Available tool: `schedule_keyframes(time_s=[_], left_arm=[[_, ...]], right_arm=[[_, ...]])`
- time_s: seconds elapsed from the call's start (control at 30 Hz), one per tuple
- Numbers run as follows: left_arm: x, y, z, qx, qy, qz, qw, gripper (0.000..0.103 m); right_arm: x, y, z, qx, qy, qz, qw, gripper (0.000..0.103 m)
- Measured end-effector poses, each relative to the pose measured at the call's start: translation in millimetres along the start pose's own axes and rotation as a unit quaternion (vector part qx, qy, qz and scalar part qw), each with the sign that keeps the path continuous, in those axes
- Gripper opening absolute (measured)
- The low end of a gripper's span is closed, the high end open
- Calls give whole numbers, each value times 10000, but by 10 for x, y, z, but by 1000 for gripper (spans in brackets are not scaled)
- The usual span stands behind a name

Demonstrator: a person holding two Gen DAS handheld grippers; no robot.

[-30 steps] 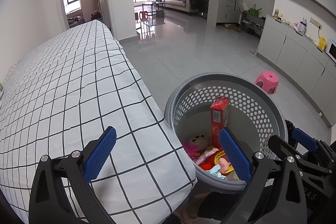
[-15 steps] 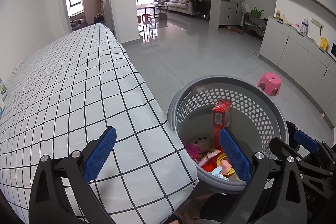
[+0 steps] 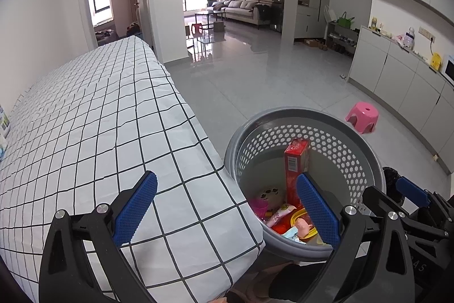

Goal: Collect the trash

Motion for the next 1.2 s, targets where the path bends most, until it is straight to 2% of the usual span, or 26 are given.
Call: schedule_keyframes(time_s=[1.2], left_arm=[[-25, 0, 60, -38, 99, 7, 9999, 97]], right_arm=[[45, 22, -1, 17, -43, 17, 10000, 79]])
Point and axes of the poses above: each gripper's, at about its wrist camera, not at the fingertips, and x roughly against the way its jaws point, y to its left, z to its underside, the point moved 2 cm from there along -x, roughly the way its jaws point, and after that the axes turned 13 degrees about -z, right-handed, at the moved point
